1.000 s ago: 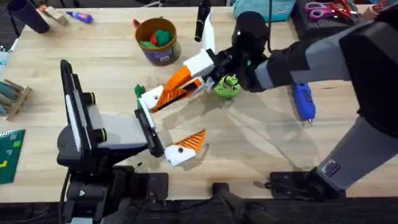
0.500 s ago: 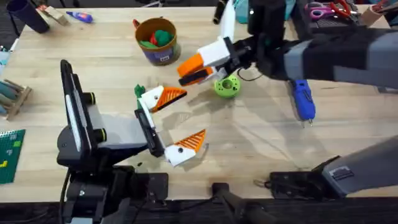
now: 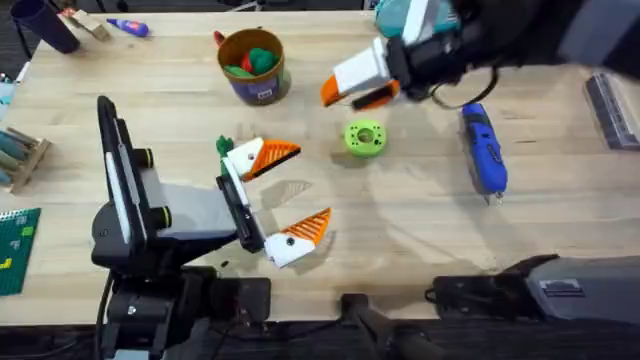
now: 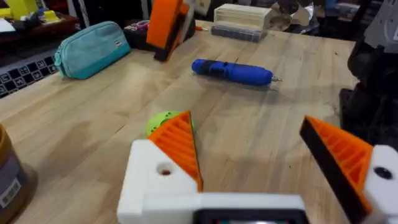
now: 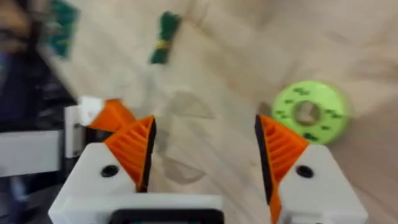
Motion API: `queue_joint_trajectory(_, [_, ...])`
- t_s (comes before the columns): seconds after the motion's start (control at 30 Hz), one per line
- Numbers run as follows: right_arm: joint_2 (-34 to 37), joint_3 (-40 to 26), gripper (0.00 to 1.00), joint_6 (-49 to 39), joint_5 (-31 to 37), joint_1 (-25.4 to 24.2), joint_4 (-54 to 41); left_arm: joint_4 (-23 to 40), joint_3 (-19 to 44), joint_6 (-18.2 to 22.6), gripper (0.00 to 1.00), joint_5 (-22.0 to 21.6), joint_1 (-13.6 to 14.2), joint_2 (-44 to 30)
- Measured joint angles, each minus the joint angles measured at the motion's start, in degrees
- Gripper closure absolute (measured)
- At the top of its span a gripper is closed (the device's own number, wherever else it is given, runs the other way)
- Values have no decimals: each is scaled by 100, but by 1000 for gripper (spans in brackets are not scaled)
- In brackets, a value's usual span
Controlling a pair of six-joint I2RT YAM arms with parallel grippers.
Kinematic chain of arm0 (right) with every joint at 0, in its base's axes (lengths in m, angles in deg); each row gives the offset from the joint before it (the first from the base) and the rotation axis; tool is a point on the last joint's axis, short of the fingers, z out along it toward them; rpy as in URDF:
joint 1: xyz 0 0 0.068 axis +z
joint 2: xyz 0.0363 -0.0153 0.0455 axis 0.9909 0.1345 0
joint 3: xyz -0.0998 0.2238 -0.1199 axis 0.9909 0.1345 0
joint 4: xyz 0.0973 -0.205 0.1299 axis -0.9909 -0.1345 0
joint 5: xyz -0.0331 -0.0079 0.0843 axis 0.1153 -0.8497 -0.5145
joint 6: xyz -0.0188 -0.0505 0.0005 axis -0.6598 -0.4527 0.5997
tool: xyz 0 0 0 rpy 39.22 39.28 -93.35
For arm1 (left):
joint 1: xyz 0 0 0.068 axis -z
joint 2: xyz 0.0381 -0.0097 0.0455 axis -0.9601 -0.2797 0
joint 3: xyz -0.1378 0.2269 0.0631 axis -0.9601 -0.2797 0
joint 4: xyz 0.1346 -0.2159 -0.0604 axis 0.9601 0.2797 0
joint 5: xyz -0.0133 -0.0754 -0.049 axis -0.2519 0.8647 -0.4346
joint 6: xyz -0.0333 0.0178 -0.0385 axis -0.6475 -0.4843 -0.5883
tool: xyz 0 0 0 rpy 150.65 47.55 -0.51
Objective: Pick up the gripper from the table and insert it into the empty holder that is missing its gripper. Then pick up a screw, insert it into the mounting hole, and use the screwdriver to tighten it. Finally, clean up the table by picking up the vegetable and placing it into the bucket.
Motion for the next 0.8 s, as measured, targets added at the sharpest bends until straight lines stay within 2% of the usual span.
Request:
queue_joint_trajectory(0.17, [-94,-1099,174,-763,2076,351,-1415,1,0,0,14,0,0,0])
queue_joint_trajectory(0.27, [-117,-1334,174,-993,3135,678,-1825,1,0,0,14,0,0,0])
queue_joint_trajectory(0.37, [-111,-1352,176,-1123,3888,1011,-2197,1,0,0,15,0,0,0])
queue_joint_trajectory(0.57, [41,-1353,182,-1237,4475,1175,-2417,1,0,0,14,0,0,0])
queue_joint_trajectory(0.8, [370,-1223,182,-1249,4658,1114,-2277,1,0,0,15,0,0,0])
